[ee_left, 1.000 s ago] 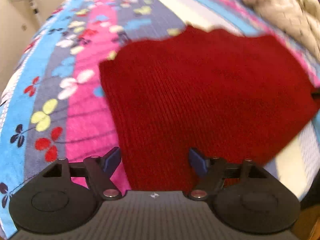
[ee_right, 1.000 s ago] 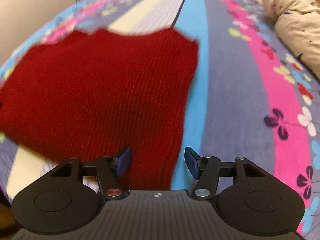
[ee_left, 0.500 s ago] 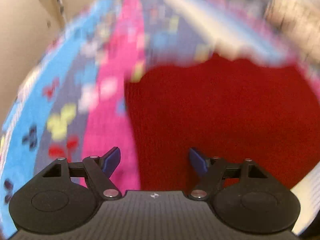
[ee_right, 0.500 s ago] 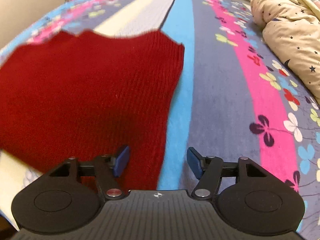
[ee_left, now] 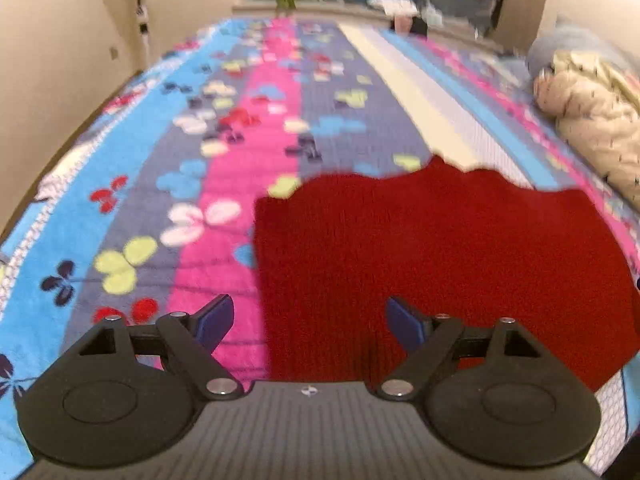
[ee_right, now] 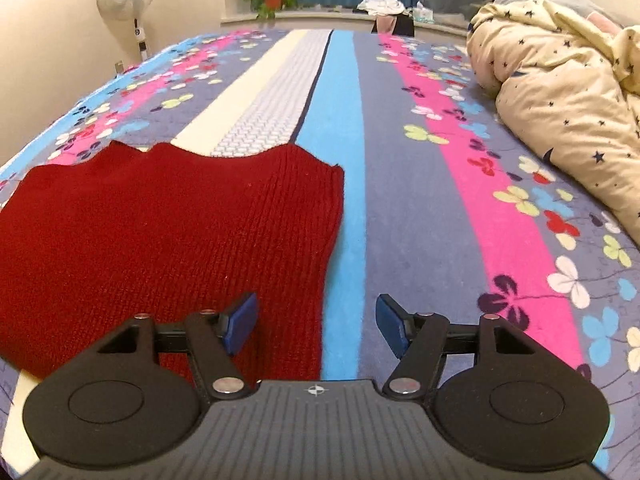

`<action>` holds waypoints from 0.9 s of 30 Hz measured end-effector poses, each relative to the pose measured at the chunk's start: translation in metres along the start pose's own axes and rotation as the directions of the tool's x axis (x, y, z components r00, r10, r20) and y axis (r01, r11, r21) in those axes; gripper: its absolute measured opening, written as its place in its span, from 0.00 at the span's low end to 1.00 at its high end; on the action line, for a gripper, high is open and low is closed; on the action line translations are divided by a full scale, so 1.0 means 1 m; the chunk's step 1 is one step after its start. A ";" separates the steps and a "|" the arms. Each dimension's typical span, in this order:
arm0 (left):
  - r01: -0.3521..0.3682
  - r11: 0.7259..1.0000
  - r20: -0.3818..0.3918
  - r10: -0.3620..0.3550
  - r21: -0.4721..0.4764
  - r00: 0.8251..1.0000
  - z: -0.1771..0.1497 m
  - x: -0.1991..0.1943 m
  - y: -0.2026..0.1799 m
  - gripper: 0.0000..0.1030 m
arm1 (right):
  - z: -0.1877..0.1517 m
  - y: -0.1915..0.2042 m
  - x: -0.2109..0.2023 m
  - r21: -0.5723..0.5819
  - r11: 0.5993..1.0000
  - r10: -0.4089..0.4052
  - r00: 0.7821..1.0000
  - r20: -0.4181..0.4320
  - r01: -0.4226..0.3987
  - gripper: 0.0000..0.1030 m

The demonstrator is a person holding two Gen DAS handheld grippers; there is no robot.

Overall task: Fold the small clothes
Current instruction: 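Open both grippers and withdraw them from the folded sweater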

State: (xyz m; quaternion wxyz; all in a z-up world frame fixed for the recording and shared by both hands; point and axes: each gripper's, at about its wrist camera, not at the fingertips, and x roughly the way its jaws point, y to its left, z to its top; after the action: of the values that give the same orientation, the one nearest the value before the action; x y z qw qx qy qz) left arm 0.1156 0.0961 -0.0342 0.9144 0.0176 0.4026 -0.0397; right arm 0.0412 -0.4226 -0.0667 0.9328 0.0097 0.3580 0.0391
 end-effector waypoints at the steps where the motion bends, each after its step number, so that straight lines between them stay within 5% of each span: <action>1: -0.006 1.000 -0.057 0.007 0.020 0.998 -0.002 0.011 -0.003 0.85 | -0.002 0.002 0.007 -0.013 1.000 -0.011 0.999 -0.043 0.010 0.66; 4: -0.029 0.998 -0.144 0.036 0.050 0.989 -0.009 0.031 -0.009 0.89 | -0.010 0.011 0.024 -0.082 0.996 -0.038 0.988 -0.149 0.026 0.66; 16: -0.046 0.997 0.110 0.040 0.055 0.993 -0.014 -0.025 -0.016 0.89 | 0.003 -0.007 0.002 0.024 0.993 -0.118 0.993 -0.006 0.118 0.66; 27: 0.032 0.998 0.123 -0.025 -0.053 0.992 -0.082 -0.081 -0.053 0.89 | 0.013 -0.016 -0.020 0.075 0.984 -0.172 0.979 0.107 0.164 0.66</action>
State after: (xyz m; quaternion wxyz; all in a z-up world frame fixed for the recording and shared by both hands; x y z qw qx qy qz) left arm -0.0038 0.0537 -0.0296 0.9368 -0.0159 0.3469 -0.0425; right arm 0.0366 -0.4395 -0.0442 0.9507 0.0125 0.3054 -0.0524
